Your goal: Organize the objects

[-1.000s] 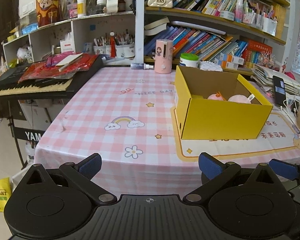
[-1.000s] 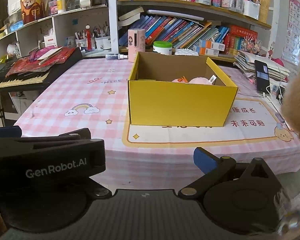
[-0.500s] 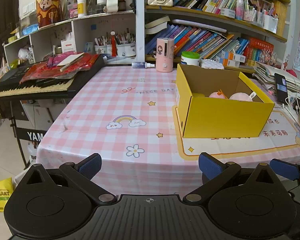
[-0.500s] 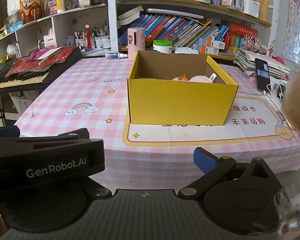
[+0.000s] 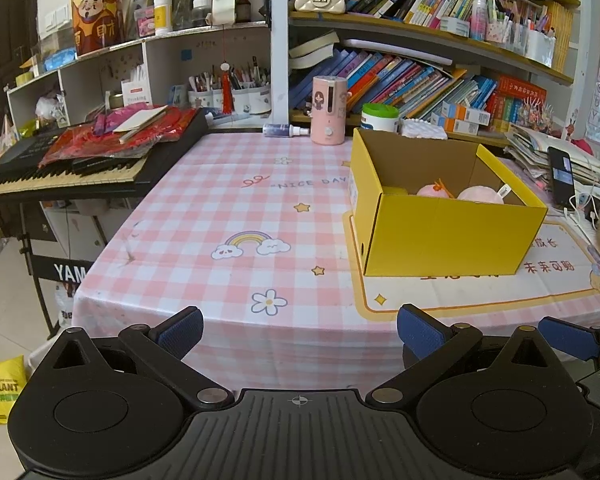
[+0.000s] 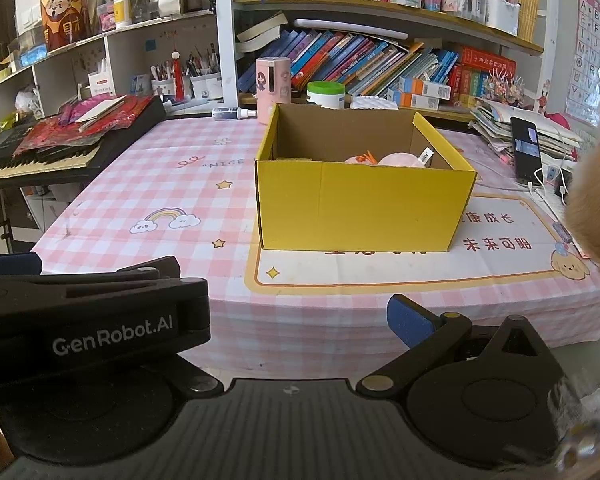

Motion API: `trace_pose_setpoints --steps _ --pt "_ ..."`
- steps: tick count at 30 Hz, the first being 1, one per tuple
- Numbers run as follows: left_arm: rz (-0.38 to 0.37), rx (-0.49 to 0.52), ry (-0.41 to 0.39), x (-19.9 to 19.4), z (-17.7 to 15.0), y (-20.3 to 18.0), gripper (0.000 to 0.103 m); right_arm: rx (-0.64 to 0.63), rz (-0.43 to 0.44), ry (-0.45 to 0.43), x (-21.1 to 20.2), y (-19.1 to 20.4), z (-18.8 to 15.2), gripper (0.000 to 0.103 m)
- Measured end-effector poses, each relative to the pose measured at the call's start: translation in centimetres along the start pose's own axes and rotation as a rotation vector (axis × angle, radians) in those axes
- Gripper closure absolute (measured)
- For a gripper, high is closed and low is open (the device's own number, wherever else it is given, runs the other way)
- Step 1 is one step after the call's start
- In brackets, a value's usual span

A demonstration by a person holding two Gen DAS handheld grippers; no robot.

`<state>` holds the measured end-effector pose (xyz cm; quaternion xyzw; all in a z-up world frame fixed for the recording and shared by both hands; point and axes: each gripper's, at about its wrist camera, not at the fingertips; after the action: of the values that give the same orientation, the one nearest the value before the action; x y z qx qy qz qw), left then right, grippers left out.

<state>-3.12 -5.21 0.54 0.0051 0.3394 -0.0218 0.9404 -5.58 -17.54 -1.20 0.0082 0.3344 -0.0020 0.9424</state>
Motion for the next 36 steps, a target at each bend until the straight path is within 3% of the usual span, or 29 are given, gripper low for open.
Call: trace_pose_setpoints --steps 36 --pt "0.008 -0.003 -0.023 -0.54 0.30 0.03 0.000 -0.004 0.014 -0.021 -0.40 -0.16 0.40 0.000"
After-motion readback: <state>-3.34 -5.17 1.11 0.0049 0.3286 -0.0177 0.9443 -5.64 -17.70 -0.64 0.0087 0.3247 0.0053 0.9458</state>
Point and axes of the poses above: each gripper's, at about its wrist camera, not at the fingertips, and x roughly the way its jaws point, y to its left, z to its top
